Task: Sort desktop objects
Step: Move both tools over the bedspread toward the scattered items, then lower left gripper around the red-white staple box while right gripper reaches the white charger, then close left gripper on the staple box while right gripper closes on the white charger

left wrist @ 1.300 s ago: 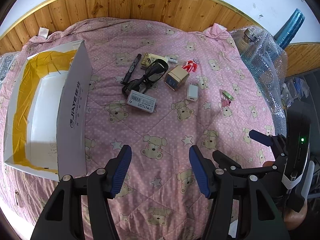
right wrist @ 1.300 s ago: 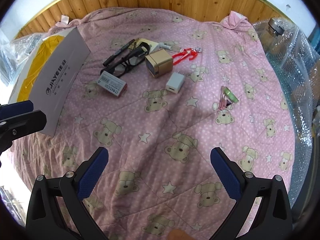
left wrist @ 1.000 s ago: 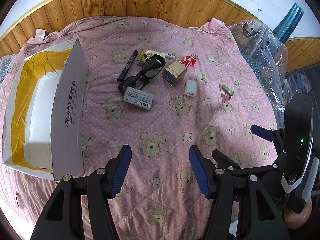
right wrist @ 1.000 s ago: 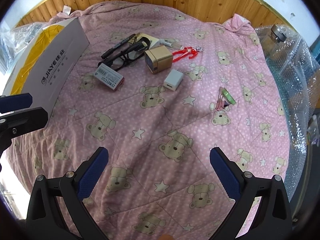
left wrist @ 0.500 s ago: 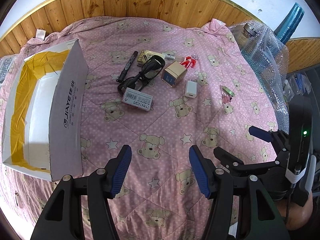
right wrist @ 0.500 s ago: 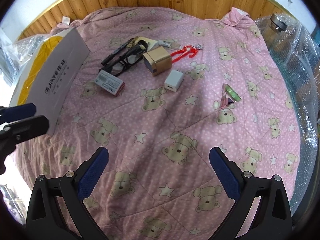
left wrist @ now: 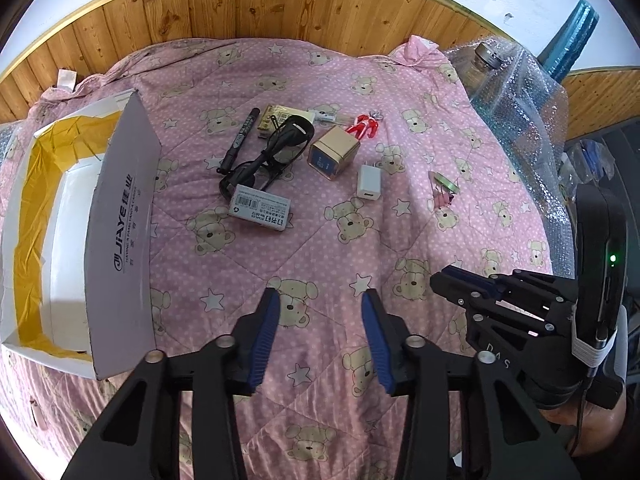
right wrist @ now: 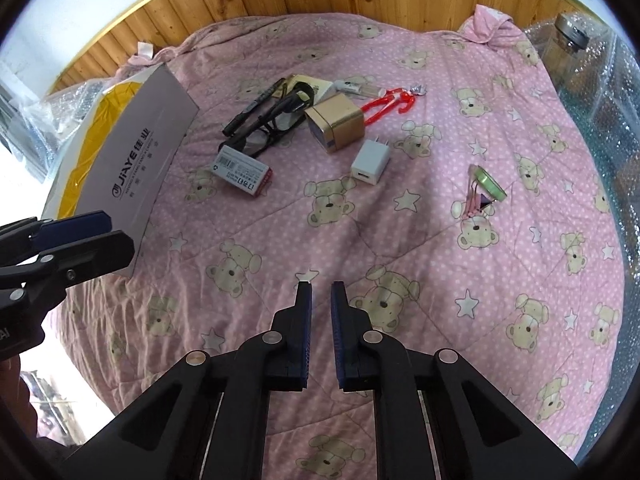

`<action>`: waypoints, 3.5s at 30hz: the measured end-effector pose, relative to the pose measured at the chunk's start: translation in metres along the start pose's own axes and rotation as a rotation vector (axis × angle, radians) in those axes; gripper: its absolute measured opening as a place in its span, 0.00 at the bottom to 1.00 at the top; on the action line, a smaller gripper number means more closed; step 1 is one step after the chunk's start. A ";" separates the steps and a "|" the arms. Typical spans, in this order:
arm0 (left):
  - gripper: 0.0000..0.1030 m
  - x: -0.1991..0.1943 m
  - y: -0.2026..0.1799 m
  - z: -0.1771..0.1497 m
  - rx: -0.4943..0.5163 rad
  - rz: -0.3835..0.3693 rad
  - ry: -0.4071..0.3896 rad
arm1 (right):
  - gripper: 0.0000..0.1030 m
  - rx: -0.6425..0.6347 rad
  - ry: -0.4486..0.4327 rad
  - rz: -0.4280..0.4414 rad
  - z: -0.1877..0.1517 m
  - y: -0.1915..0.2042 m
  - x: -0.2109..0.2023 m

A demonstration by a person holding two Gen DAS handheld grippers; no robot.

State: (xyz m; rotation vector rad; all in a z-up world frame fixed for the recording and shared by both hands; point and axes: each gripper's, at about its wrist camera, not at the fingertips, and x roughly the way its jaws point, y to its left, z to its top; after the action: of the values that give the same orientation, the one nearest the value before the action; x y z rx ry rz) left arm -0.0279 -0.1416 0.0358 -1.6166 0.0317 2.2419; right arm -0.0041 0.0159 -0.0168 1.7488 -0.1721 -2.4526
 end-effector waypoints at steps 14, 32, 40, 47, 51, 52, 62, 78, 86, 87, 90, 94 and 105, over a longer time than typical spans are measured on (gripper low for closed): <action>0.11 0.017 -0.006 0.013 0.047 -0.008 0.025 | 0.09 -0.026 -0.013 0.018 0.015 0.000 0.005; 0.43 0.066 0.019 0.039 -0.023 -0.007 0.102 | 0.49 0.065 0.024 0.022 0.036 -0.033 0.041; 0.52 0.100 0.062 0.059 -0.126 0.007 0.093 | 0.54 0.113 0.029 0.037 0.064 -0.043 0.061; 0.52 0.123 0.082 0.071 -0.174 -0.050 0.112 | 0.54 0.132 0.043 0.050 0.083 -0.048 0.087; 0.52 0.137 0.075 0.077 -0.149 -0.070 0.132 | 0.54 0.158 0.041 0.060 0.094 -0.053 0.102; 0.52 0.141 0.073 0.079 -0.148 -0.071 0.138 | 0.54 0.163 0.042 0.063 0.096 -0.054 0.106; 0.61 0.176 0.086 0.087 -0.271 -0.080 0.196 | 0.45 0.116 -0.008 0.008 0.108 -0.046 0.128; 0.43 0.170 0.110 0.081 -0.348 -0.093 0.167 | 0.39 0.260 -0.012 0.167 0.087 -0.067 0.124; 0.44 0.170 0.106 0.081 -0.332 -0.092 0.157 | 0.54 0.267 -0.077 0.051 0.108 -0.062 0.124; 0.44 0.170 0.105 0.081 -0.325 -0.094 0.157 | 0.54 0.278 -0.079 0.040 0.108 -0.065 0.123; 0.31 0.171 0.104 0.080 -0.295 -0.088 0.158 | 0.53 0.286 -0.021 0.027 0.108 -0.070 0.135; 0.21 0.169 0.109 0.078 -0.289 -0.089 0.156 | 0.35 0.279 0.016 0.009 0.102 -0.072 0.148; 0.43 0.154 0.113 0.073 -0.352 -0.113 0.146 | 0.33 0.320 0.008 0.067 0.094 -0.073 0.130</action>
State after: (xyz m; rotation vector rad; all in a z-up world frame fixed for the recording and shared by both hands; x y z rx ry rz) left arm -0.1709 -0.1860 -0.1038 -1.9035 -0.4278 2.1264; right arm -0.1375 0.0680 -0.1198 1.8330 -0.6437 -2.4783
